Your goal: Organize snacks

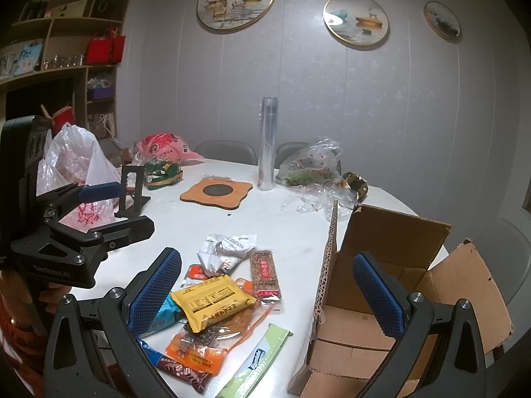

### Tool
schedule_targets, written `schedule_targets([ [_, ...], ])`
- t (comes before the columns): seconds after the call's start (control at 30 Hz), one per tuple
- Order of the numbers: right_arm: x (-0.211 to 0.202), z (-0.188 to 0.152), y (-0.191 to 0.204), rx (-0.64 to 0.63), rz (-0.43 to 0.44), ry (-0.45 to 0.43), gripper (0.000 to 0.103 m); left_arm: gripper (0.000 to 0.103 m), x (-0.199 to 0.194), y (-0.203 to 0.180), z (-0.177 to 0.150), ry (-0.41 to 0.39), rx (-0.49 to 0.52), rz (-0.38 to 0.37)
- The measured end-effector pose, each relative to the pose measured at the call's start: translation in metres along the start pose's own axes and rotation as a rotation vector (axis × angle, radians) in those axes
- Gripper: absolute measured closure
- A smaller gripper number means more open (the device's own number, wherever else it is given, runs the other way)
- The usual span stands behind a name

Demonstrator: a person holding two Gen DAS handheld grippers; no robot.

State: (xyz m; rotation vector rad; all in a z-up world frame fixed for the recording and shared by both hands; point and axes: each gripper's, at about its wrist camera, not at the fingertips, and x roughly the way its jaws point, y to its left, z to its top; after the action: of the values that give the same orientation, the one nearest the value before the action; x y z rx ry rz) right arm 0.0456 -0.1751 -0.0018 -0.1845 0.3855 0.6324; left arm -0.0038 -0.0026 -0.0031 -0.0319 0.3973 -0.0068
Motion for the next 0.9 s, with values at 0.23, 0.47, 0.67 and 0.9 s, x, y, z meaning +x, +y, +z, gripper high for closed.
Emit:
schedule_targets([
  [0.23,0.001,-0.006,0.0,0.004,-0.003,0.006,0.0,0.001,0.0,-0.001,0.001,0.0,0.002,0.0],
  [0.47,-0.002,-0.004,-0.003,0.005,-0.003,0.006,0.0,0.001,-0.001,-0.004,0.001,0.002,0.007,0.0],
  [0.67,-0.002,-0.005,-0.005,0.011,-0.002,0.006,0.0,0.001,-0.002,-0.006,0.001,0.003,0.011,-0.005],
  [0.9,-0.004,-0.005,-0.009,0.02,-0.009,0.008,0.0,0.001,-0.003,-0.007,0.001,0.007,0.013,-0.011],
])
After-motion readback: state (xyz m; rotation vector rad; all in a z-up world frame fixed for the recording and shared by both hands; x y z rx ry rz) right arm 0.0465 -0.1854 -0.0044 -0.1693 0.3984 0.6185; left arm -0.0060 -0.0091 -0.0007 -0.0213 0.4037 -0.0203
